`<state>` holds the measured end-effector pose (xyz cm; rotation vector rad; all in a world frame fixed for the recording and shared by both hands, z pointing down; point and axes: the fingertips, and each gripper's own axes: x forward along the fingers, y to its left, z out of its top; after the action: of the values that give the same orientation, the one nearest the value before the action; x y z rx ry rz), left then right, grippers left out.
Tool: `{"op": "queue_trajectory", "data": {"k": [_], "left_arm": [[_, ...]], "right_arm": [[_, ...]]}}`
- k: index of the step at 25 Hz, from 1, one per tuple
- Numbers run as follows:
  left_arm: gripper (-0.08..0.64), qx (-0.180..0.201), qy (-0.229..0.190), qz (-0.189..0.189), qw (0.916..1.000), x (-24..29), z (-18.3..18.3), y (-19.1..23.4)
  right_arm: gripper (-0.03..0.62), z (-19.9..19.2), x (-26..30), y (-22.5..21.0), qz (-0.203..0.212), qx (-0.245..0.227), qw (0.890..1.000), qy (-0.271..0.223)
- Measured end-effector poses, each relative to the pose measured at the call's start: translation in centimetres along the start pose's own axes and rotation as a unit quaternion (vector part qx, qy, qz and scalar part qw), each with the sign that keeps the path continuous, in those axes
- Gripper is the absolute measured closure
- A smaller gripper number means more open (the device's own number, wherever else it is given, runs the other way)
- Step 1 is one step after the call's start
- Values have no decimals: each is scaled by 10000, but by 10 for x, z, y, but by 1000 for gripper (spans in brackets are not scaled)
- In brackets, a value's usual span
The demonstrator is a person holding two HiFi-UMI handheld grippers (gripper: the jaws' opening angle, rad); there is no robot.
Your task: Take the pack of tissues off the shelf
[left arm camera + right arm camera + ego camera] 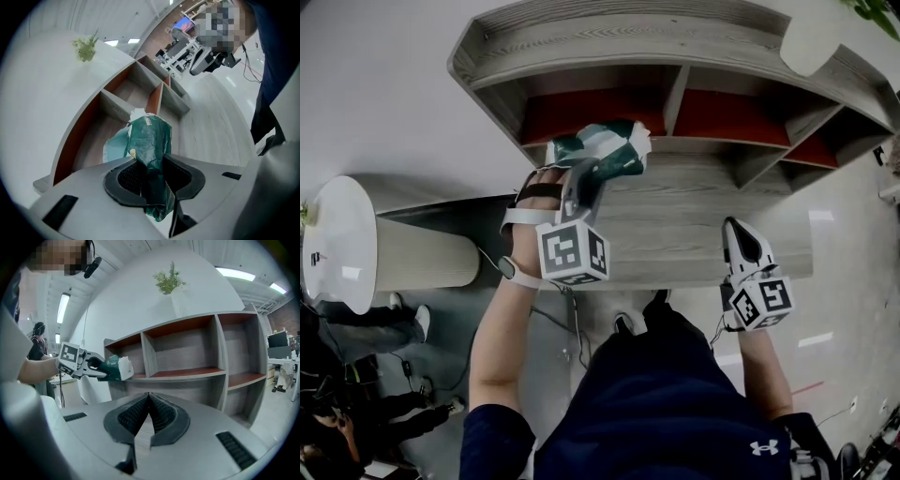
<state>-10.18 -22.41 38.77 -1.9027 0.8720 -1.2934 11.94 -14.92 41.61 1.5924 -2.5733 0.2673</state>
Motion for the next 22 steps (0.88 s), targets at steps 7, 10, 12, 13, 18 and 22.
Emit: {"op": "queue_trajectory", "data": {"k": [7, 10, 12, 13, 18, 22], "left_arm": [[440, 30, -13, -100, 9999, -14, -3, -34], [440, 4, 17, -111, 9999, -15, -9, -45], [440, -41, 13, -110, 9999, -15, -12, -54], [440, -61, 16, -108, 9999, -15, -13, -59], [442, -96, 66, -133, 9998, -14, -14, -77], [442, -131, 74, -126, 9998, -5, -16, -88]], "right_arm": [[589, -5, -8, 11, 8, -6, 10000, 24], [589, -7, -10, 14, -1, 13, 10000, 33], [589, -9, -11, 17, 5, 21, 10000, 47], [589, -10, -12, 18, 13, 27, 10000, 59], [589, -13, -13, 19, 72, 20, 9999, 103], [589, -14, -10, 16, 87, 21, 9999, 110]]}}
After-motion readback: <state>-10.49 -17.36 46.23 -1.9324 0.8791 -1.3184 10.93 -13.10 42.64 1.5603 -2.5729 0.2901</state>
